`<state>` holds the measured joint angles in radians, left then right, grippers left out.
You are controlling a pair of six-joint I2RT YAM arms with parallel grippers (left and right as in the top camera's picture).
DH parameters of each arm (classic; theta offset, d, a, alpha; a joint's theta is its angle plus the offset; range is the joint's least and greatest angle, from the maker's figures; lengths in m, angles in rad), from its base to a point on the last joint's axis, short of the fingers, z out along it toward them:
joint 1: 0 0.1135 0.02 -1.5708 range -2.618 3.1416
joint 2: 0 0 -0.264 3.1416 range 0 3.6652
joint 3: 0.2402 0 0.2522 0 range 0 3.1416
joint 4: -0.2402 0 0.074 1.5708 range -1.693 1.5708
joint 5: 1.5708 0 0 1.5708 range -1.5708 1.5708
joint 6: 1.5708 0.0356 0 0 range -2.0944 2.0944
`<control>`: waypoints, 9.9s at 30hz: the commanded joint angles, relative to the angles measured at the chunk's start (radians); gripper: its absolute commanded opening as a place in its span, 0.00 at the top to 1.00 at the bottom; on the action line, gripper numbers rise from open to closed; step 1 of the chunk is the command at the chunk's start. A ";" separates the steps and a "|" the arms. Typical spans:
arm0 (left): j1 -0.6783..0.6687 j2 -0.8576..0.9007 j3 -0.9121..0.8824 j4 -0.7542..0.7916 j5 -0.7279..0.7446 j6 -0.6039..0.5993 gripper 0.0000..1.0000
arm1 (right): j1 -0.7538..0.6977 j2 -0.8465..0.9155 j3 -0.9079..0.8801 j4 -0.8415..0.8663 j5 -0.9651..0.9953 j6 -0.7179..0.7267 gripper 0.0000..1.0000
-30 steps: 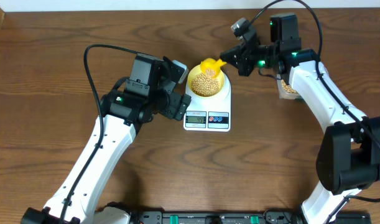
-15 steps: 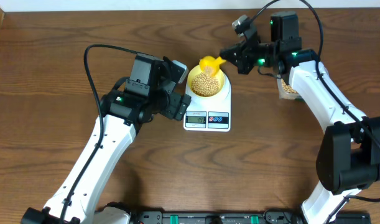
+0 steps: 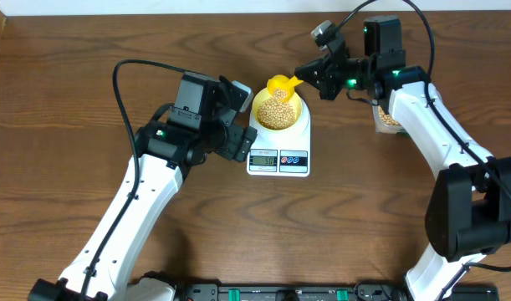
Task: Scoop item into bowl and weigh 50g on scale
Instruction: 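Hold the tilted scoop over the bowl, trickling beans slowly, then raise the scoop and move it right back toward the tub, then lower the scoop into the soybean tub with the right gripper, then lay the scoop down in the tub and hold it there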
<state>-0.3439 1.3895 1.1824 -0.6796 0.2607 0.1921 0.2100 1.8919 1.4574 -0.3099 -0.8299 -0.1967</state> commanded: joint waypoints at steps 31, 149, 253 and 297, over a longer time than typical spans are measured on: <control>0.003 -0.002 -0.003 0.001 0.008 0.017 0.13 | -0.093 0.008 0.001 0.173 -0.312 0.446 0.99; 0.003 -0.002 -0.003 0.001 0.008 0.017 0.13 | -0.505 -0.339 0.001 -0.381 0.466 -0.003 0.99; 0.003 -0.002 -0.003 0.001 0.008 0.017 0.13 | -0.237 -0.223 -0.132 -0.336 1.082 1.164 0.86; 0.003 -0.002 -0.003 0.001 0.008 0.017 0.13 | -0.234 -0.223 -0.132 -0.440 0.931 0.388 0.01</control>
<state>-0.3439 1.3895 1.1824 -0.6792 0.2607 0.1921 -0.0303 1.6627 1.3315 -0.7399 0.1261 0.3573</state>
